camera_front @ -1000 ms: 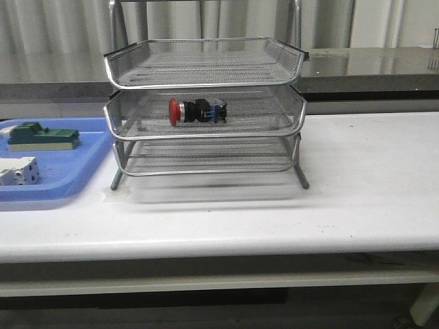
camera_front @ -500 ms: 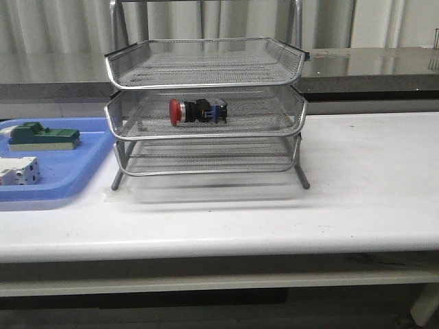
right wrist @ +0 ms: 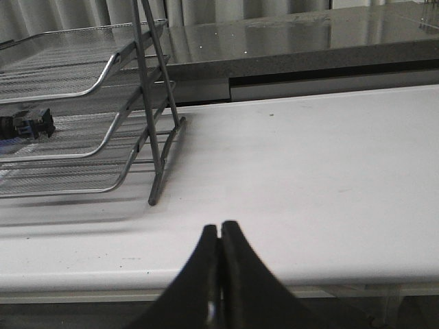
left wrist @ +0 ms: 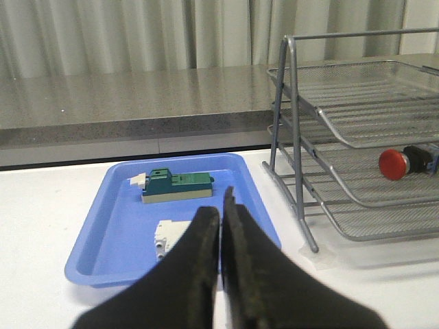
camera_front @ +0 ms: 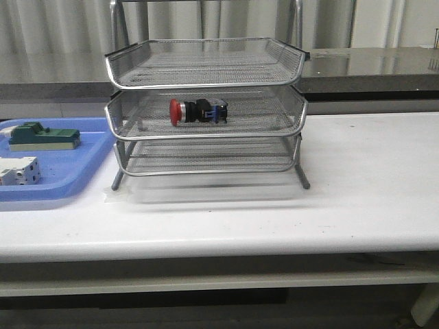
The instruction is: Place button on rack with both arms
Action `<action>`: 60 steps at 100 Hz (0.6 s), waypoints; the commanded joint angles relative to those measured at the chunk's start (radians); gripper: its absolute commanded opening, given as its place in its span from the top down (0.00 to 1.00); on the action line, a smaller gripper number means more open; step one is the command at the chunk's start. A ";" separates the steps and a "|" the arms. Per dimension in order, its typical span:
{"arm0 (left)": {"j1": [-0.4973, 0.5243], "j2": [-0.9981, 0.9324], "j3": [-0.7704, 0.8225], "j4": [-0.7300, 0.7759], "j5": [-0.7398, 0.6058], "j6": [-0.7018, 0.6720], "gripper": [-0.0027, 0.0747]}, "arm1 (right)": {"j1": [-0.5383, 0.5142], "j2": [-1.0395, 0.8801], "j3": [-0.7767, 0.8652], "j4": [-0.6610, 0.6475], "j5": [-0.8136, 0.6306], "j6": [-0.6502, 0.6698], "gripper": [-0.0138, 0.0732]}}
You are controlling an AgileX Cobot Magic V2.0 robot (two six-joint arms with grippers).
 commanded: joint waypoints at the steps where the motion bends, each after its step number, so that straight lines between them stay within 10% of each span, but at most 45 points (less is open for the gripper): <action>1: 0.028 -0.029 0.014 -0.006 -0.093 -0.011 0.96 | -0.008 -0.019 -0.017 -0.015 -0.088 -0.007 0.91; 60: 0.115 -0.174 0.157 -0.025 -0.176 -0.011 0.96 | -0.008 -0.019 -0.017 -0.015 -0.088 -0.007 0.91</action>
